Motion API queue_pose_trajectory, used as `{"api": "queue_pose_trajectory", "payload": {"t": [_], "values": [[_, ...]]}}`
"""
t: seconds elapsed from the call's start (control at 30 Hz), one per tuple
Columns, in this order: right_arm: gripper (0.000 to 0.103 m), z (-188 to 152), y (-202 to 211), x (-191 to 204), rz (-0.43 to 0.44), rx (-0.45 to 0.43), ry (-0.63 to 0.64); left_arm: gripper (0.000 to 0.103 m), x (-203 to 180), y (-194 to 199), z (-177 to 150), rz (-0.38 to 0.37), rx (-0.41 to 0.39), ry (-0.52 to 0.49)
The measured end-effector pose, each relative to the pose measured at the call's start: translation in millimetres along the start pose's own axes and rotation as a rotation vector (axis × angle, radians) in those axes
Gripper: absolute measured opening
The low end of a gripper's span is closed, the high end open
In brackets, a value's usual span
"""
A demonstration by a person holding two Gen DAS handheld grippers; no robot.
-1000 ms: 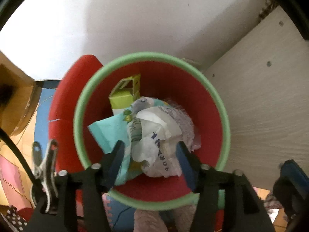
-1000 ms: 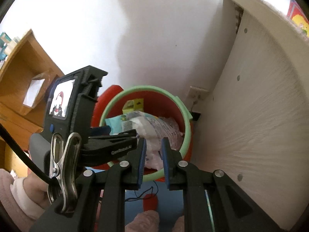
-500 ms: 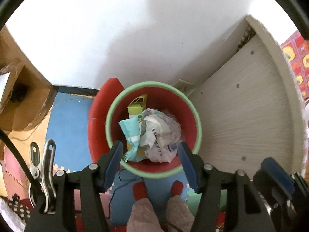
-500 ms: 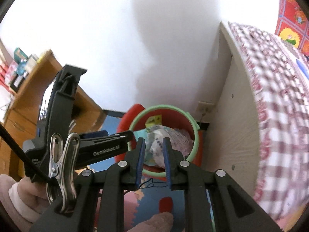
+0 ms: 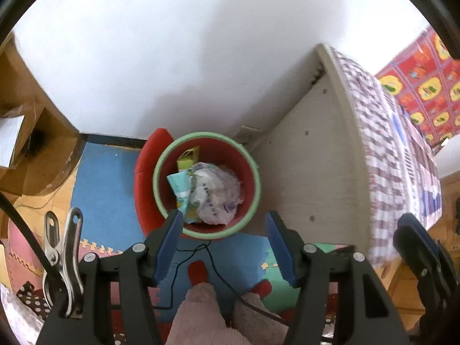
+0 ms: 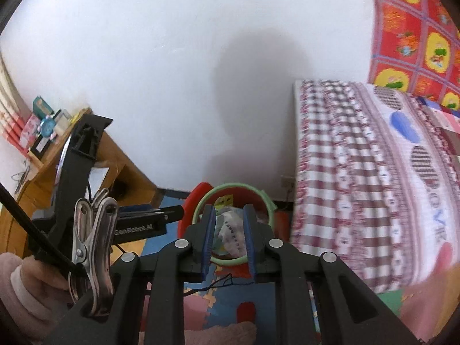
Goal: Collect trash
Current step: 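Swing both open tools back from the bucket to the bed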
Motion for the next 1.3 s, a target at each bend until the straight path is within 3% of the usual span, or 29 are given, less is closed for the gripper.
{"api": "queue_pose_trajectory", "payload": {"t": [0.3,0.57,0.87,1.3], "values": [[0.021,-3,69,-67,-0.033,-0.081,-0.054,0.063,-75,34,7,-0.034,-0.051,-0.082],[0.025,-17,124,-143,-0.083,-0.135,-0.119,0.063,-167,48,4,-0.033,-0.083,-0.184],[0.026,-32,177,-223,-0.122,-0.193,-0.177,0.063,-277,51,-15,-0.046,-0.099,-0.298],[0.026,-61,242,-309,-0.211,-0.232,-0.239,0.063,-398,50,-51,-0.097,-0.123,-0.399]]}}
Point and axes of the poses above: each gripper's, at about its wrist camera, not at the fingertips, and y roughly against the way its jaws point, x to its left, z to its top, the point moved 2 cm from there along -y, roughly the way its jaws point, and after that the axes turned 3 degrees about -y, right-handed, at the moved point
